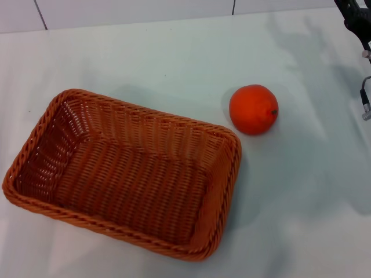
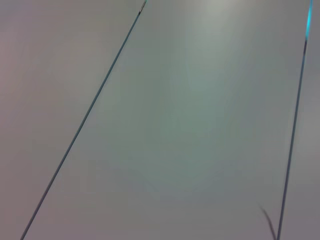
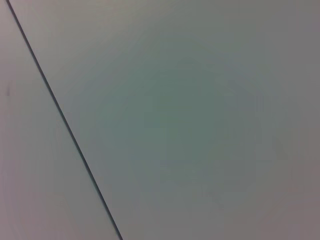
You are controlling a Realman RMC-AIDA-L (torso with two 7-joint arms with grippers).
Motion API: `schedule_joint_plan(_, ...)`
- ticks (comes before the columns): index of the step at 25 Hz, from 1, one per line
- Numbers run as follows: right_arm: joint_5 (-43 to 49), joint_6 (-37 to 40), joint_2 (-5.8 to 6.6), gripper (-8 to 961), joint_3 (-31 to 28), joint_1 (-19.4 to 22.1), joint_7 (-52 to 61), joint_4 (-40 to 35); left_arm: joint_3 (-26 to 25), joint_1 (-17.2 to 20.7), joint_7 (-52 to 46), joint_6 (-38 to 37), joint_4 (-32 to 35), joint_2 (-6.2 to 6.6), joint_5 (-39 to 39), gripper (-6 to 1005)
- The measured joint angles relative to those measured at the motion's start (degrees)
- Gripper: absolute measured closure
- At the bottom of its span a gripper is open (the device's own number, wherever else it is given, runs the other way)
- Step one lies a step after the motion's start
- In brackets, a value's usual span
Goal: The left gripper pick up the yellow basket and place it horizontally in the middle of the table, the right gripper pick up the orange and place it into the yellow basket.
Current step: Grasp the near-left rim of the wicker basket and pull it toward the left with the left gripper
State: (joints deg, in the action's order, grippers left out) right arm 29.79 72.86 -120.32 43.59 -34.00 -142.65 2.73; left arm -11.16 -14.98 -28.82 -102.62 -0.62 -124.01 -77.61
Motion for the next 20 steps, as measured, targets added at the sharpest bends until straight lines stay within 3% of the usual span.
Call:
schedule_joint_plan(9,0.00,-0.14,0.15,24,0.08,-0.05,0.00,-0.06,-0.06,-0.21,-0.17,0.71,-0.12,0.00,0.00,343)
schedule_joint_plan(13,0.00,-0.28,0.18,24,0.15,-0.24,0.00,-0.10,0.97,-0.61,-4.71,0.83,1.31,0.28,-0.55,344)
schedule_joint_plan(17,0.00,-0.37,0.26,24,0.20,-0.37,0.00,-0.16,6.76,-1.52,-18.82,0.73,10.25,1.01,-0.73,344)
schedule_joint_plan(20,0.01,-0.37,0.27,23,0.26,-0.40,0.00,-0.19,15.38,-1.74,-30.10,0.36,18.74,2.87,-0.78,344)
